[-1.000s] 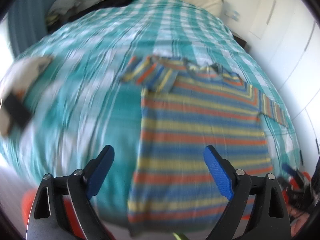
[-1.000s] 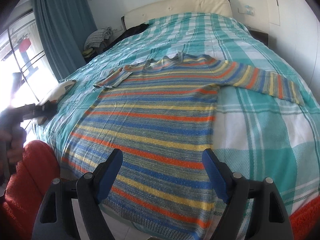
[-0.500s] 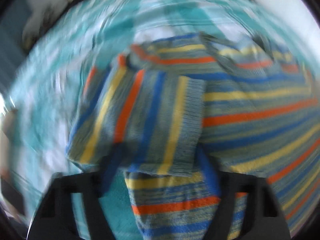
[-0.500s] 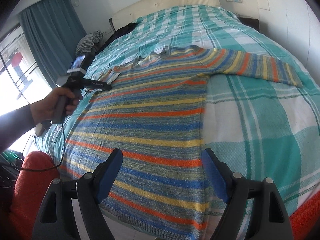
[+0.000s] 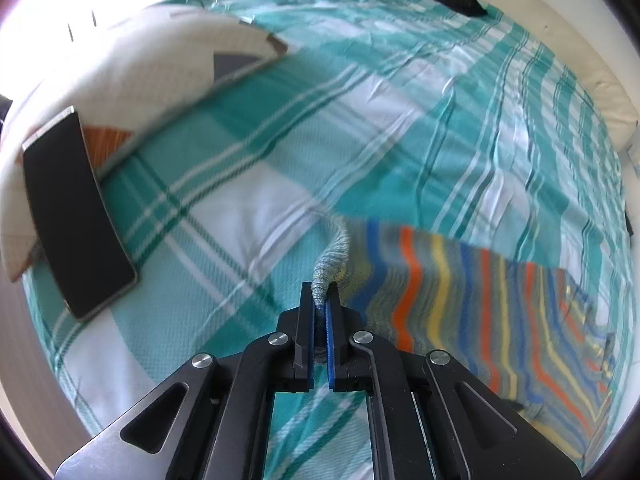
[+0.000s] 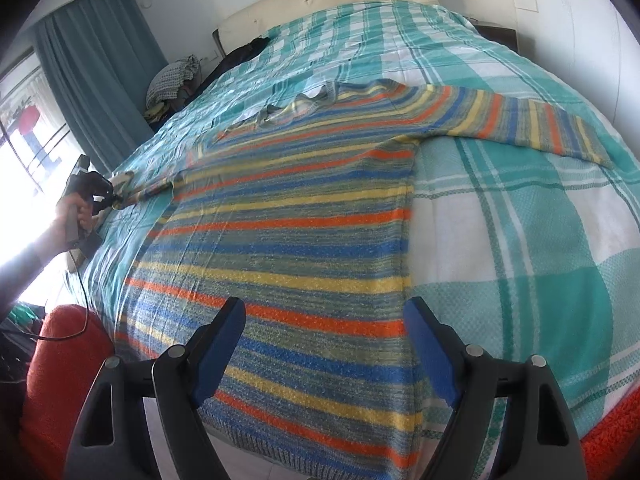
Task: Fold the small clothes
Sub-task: 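Grasp the other tucked sleeve cuff with the left tool, then pull that sleeve out from the body with the left tool and release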
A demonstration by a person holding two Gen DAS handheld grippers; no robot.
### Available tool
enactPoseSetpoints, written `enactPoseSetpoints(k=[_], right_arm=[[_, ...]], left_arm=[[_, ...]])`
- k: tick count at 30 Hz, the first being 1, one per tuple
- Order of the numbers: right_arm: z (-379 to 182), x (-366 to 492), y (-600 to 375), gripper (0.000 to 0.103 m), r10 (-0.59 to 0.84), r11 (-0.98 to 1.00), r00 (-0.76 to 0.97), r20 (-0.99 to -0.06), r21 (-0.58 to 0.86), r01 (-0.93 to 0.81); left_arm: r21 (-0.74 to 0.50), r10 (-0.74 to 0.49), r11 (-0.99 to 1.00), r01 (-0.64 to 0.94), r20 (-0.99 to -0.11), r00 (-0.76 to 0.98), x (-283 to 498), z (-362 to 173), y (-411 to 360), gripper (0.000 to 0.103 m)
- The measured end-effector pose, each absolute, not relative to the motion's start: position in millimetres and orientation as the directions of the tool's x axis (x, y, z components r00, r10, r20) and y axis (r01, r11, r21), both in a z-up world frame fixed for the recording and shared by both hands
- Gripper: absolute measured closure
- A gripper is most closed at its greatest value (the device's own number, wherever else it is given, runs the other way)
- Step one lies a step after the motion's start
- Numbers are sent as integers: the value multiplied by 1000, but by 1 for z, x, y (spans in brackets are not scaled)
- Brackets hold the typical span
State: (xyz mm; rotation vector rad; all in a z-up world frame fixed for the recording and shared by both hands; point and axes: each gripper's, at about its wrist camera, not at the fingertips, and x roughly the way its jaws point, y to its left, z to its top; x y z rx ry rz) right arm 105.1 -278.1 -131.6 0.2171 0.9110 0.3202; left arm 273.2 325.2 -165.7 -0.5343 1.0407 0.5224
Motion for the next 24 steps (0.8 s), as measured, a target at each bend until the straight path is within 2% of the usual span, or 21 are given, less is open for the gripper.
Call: enactPoseSetpoints(k=[7,13,15,16,18,19,20,22,24], right_arm=[[-134,101,-266,22,354,935,558,-751,280,-216],[-139,103,-264,22,352,936,543,-762,277,-217],[-138,102,-266,22,348,937,549,-760,276,-212],[-136,101,-267,22,343,939,556,-757,274,-207],[-133,100,-271,22,324,946,573,-753,260,-194],[-133,100,-273,22,312,950,579,-753,252,-184],[-133,101,-275,22,298,955,583,-756,245,-170],[-132,106,-284,22,274,961,587,-762,246,-129],[-126,110,-293,22,261,962,601,-755,251,-103]], left_arm=[[-162,139,771,-616,-901,411,271,-168,324,102],[-4,230,811,-585,-917,326,276,-192,313,102],[10,241,815,-579,-915,323,276,-196,311,99],[16,253,814,-581,-910,329,275,-194,311,92],[41,284,813,-581,-899,334,266,-183,306,71],[47,297,812,-582,-892,342,255,-173,302,49],[21,292,816,-578,-878,380,239,-159,294,33],[-50,282,822,-567,-830,481,200,-129,267,16],[-160,209,848,-506,-775,596,162,-100,228,11]])
